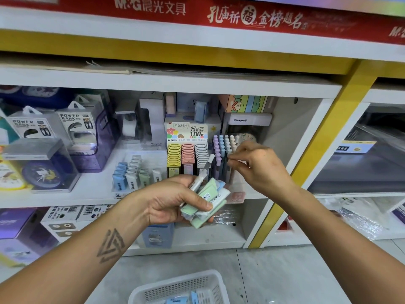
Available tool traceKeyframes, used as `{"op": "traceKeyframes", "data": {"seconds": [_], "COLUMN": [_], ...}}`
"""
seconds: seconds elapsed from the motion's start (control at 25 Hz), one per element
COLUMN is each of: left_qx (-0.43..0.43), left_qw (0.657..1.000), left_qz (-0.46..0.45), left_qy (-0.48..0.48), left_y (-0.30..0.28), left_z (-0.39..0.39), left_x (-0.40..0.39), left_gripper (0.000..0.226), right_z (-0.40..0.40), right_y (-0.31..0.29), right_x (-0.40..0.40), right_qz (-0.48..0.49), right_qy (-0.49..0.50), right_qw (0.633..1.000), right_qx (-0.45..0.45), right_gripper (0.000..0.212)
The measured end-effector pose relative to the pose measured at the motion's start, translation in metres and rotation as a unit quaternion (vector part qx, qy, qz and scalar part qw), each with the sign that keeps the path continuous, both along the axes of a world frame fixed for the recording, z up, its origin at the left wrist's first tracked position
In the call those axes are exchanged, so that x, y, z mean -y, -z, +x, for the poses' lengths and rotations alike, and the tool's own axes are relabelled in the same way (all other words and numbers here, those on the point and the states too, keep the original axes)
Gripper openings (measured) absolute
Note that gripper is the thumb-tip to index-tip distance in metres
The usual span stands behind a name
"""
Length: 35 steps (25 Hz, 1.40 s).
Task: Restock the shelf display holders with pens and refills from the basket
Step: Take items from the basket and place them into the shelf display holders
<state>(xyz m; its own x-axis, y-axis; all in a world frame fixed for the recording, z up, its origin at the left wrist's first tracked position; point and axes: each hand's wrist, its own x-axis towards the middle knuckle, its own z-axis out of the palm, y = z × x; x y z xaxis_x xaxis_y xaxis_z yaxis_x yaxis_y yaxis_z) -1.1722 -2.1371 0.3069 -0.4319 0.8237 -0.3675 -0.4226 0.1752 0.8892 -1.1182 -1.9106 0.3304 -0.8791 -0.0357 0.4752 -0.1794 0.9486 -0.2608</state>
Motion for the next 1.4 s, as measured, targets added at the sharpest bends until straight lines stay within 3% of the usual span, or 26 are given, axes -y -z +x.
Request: {"op": "traceKeyframes", "data": {"seconds": [0.04,0.12,0.2,0.28,0.4,0.48,0.56,0.6,0.68,0.76,0.92,1.08,1.4], "left_qx": [-0.007,-0.018,-0.027,-0.033,-0.029,-0.023,-0.01,-0.005,0.004,0.013,0.033,0.032,0.044], "left_qw": [1.0,1.0,0.999,0.999,0.999,0.999,1.0,1.0,0.998,0.995,0.988,0.986,0.986], "left_qz": [-0.002,-0.006,-0.006,-0.005,-0.01,-0.02,-0.021,-0.018,-0.006,0.015,0.05,0.056,0.063], "left_qy": [0.005,0.019,0.027,0.033,0.032,0.024,0.0,-0.016,-0.061,-0.101,-0.142,-0.152,-0.15], "left_y": [0.0,0.0,0.0,0.0,0.001,0.003,0.003,0.002,-0.001,-0.004,-0.006,-0.006,-0.009], "left_z": [0.001,0.002,0.003,0.003,0.0,-0.003,-0.006,-0.008,-0.014,-0.018,-0.016,-0.014,-0.012], "left_x": [-0.001,-0.005,-0.007,-0.008,-0.006,-0.002,0.003,0.006,0.011,0.012,0.009,0.007,0.007], "left_gripper": [0.032,0.034,0.033,0.032,0.035,0.038,0.035,0.033,0.036,0.044,0.059,0.059,0.064], "right_z": [-0.001,-0.003,-0.004,-0.006,-0.009,-0.008,-0.005,-0.002,0.005,0.011,0.017,0.02,0.018], "right_y": [-0.003,-0.012,-0.014,-0.014,-0.021,-0.03,-0.032,-0.031,-0.023,-0.014,-0.001,0.002,0.0], "right_x": [0.003,0.011,0.021,0.029,0.022,0.01,0.0,-0.002,-0.001,0.001,0.004,0.004,0.001], "right_qz": [-0.028,-0.182,-0.356,-0.447,-0.551,-0.571,-0.539,-0.496,-0.342,-0.198,-0.114,-0.107,-0.072], "right_qy": [0.007,0.012,-0.016,-0.028,0.02,0.056,0.052,0.048,0.056,0.058,-0.003,-0.051,-0.026], "right_qw": [1.0,0.982,0.923,0.878,0.833,0.818,0.836,0.862,0.936,0.978,0.993,0.992,0.996], "right_qx": [-0.01,0.043,0.145,0.169,0.053,-0.046,-0.089,-0.088,-0.06,-0.029,-0.028,-0.039,-0.049], "right_gripper": [0.018,0.018,0.017,0.007,0.008,0.011,0.01,0.011,0.011,0.011,0.012,0.014,0.013]}}
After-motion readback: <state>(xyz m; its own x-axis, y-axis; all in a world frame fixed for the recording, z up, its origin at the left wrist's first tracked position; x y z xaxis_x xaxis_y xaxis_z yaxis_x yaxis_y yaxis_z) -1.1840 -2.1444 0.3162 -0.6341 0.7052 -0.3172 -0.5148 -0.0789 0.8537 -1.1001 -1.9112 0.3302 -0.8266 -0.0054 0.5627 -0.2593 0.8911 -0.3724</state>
